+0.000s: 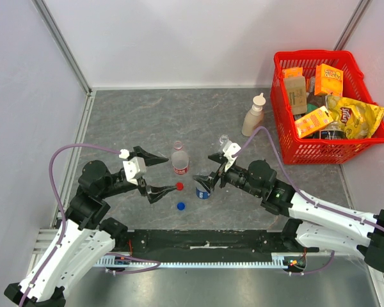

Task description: Unscrew the bottle caps

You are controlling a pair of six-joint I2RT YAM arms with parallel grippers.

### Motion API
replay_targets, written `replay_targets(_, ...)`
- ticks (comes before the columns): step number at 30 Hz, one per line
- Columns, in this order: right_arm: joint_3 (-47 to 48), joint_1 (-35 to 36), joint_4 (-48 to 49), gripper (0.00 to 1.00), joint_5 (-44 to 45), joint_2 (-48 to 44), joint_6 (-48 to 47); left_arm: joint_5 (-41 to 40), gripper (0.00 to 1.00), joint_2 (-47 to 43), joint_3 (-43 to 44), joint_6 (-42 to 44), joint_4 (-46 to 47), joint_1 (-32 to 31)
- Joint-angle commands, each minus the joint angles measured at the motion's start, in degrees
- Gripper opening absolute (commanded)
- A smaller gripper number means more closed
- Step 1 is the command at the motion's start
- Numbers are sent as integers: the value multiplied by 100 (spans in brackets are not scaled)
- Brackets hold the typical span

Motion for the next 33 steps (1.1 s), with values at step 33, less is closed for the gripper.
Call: replay_targets(33,1014,-9,-1173,98,3230,-1099,160,-7402,99,1635,766,-3701,-1625,-19)
